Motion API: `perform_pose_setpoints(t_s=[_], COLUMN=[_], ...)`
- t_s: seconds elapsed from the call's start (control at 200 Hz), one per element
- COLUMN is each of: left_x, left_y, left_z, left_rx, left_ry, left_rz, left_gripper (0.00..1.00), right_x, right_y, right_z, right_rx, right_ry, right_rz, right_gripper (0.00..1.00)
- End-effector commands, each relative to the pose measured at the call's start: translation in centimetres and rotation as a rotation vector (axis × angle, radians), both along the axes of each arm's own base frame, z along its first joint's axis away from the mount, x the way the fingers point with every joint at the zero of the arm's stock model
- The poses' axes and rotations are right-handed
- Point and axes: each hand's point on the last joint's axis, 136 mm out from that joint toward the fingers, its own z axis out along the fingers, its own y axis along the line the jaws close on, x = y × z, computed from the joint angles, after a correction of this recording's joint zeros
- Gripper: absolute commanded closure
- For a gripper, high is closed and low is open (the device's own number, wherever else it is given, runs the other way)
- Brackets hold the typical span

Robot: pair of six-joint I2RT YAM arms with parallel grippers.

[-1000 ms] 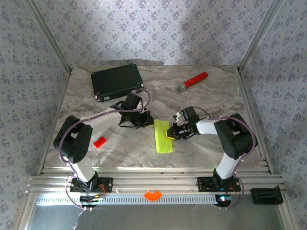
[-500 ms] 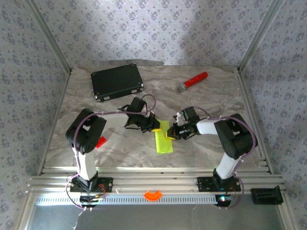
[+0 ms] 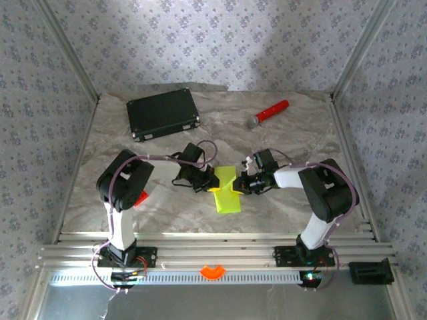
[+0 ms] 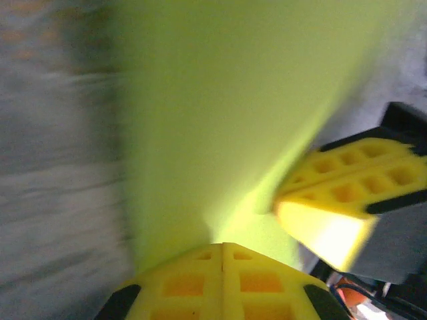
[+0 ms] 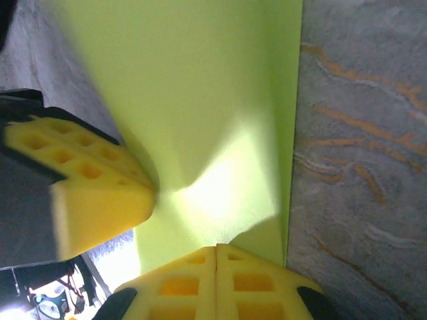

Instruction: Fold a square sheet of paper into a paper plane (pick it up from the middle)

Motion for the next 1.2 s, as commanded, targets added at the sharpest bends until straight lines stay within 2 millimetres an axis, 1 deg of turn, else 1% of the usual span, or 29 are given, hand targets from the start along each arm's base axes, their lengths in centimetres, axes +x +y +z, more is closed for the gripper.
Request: perform_pose_setpoints(t_s=[0.0, 0.065, 0.13, 0.17, 0.315, 0.365, 0.415, 0.48, 0.57, 0.67, 0.77, 0.914, 0.954, 0.989, 1.089, 1.194], left_x=[-1.0, -1.1, -0.8, -0.6, 1.1, 1.5, 1.9, 2.0, 2.2, 2.4, 2.5, 1.6, 1.3, 1.4, 2.2, 3.5], left_y=[2.6, 3.2, 3.3, 3.1, 1.5, 1.0, 0.7, 0.5, 0.3, 0.1, 1.4, 3.6, 4.1, 4.1, 3.6, 2.2], left_z=[-3.0, -3.2, -2.8, -2.1, 1.7, 2.5, 2.8, 2.4, 1.3, 1.0, -0.6, -3.6, -4.1, -4.1, -2.3, 1.0], left_rx=[0.141, 0.174, 0.184, 0.173, 0.090, 0.068, 0.056, 0.055, 0.057, 0.054, 0.140, 0.267, 0.294, 0.298, 0.280, 0.213], left_ry=[0.026, 0.018, 0.004, -0.008, -0.083, -0.100, -0.107, -0.103, -0.089, -0.092, -0.103, -0.069, -0.059, -0.059, -0.105, -0.166], left_rz=[0.011, 0.011, 0.015, 0.016, 0.018, 0.014, 0.010, 0.002, 0.002, 0.007, 0.018, 0.032, 0.033, 0.030, 0.014, 0.013], left_gripper=[1.00, 1.00, 1.00, 1.00, 1.00, 1.00, 1.00, 1.00, 1.00, 1.00, 1.00, 1.00, 1.00, 1.00, 1.00, 0.99], right_x=[-3.7, -3.8, -3.8, -3.7, -3.8, -3.9, -3.8, -3.8, -3.8, -3.9, -3.8, -3.9, -3.9, -3.9, -4.1, -4.1], right_y=[-4.0, -4.0, -4.0, -4.1, -4.3, -4.3, -4.3, -4.3, -4.3, -4.4, -4.4, -4.4, -4.4, -4.5, -4.5, -4.7], right_z=[-5.3, -5.4, -5.4, -5.4, -5.4, -5.4, -5.4, -5.5, -5.5, -5.6, -5.6, -5.7, -5.7, -5.7, -5.7, -5.8], right_rx=[-0.227, -0.230, -0.233, -0.233, -0.246, -0.248, -0.247, -0.244, -0.244, -0.246, -0.247, -0.249, -0.249, -0.250, -0.250, -0.255], right_ry=[0.170, 0.173, 0.173, 0.171, 0.168, 0.169, 0.169, 0.169, 0.168, 0.171, 0.169, 0.169, 0.169, 0.169, 0.170, 0.169], right_rz=[-0.064, -0.063, -0.065, -0.067, -0.070, -0.073, -0.074, -0.078, -0.081, -0.081, -0.082, -0.083, -0.083, -0.082, -0.081, -0.086], right_gripper=[1.00, 1.00, 1.00, 1.00, 1.00, 1.00, 1.00, 1.00, 1.00, 1.00, 1.00, 1.00, 1.00, 1.00, 1.00, 1.00])
